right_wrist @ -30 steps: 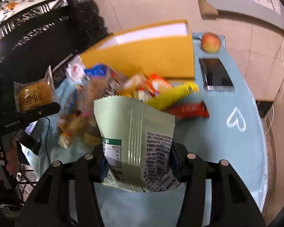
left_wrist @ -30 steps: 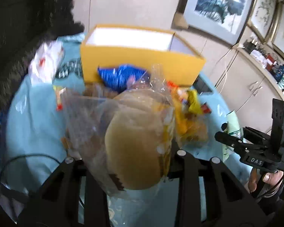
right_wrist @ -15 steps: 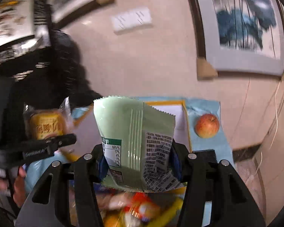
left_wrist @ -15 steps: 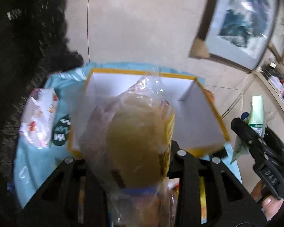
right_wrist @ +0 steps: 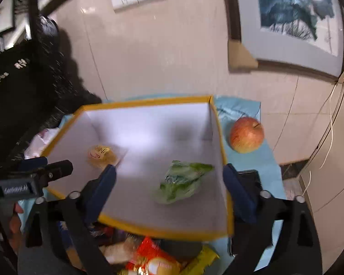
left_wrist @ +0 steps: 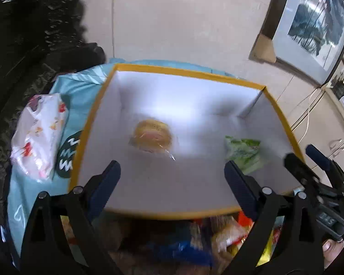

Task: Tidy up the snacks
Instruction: 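Grasp round bun bag with left tool while right tool grasps green snack bag, drop both into box, then grasp long rice-cracker bar with left tool while right tool grasps round cake bag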

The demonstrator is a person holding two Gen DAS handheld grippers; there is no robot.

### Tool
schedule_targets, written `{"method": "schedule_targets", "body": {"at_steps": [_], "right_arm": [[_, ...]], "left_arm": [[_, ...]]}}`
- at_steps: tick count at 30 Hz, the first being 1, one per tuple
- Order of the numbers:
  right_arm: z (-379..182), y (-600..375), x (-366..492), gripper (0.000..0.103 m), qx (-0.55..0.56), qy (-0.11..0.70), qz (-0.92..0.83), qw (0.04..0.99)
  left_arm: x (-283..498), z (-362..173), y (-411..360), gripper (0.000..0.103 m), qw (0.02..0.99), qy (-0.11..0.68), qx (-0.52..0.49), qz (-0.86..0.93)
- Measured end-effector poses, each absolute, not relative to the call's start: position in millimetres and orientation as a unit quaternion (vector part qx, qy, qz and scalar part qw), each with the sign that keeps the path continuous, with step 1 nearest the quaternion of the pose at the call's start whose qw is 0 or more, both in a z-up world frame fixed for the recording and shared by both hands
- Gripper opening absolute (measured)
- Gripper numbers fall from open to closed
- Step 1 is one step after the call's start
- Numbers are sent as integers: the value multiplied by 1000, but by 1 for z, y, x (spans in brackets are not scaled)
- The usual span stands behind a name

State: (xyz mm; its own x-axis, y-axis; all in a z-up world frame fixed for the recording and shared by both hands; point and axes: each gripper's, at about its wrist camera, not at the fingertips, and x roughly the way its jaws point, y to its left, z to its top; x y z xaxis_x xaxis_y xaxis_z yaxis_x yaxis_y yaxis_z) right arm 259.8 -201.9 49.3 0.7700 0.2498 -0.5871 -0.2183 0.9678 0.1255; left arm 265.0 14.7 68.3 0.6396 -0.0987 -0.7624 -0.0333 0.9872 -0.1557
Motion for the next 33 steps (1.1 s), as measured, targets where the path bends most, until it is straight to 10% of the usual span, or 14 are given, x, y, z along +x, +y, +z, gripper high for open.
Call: {"method": "schedule_targets", "body": {"at_steps": [29, 31, 33], "right_arm": [[-28, -267, 88, 102, 123, 405, 180, 888], [-27, -265, 86, 102, 117, 403, 186, 889], [-29, -263, 84, 102, 113, 405, 189, 887]], "left_arm": [[59, -17, 2, 97, 876, 477, -37, -62], [65, -20, -4, 92, 877, 476, -31, -56], [71, -28, -7, 56, 870, 487, -34, -62]]}}
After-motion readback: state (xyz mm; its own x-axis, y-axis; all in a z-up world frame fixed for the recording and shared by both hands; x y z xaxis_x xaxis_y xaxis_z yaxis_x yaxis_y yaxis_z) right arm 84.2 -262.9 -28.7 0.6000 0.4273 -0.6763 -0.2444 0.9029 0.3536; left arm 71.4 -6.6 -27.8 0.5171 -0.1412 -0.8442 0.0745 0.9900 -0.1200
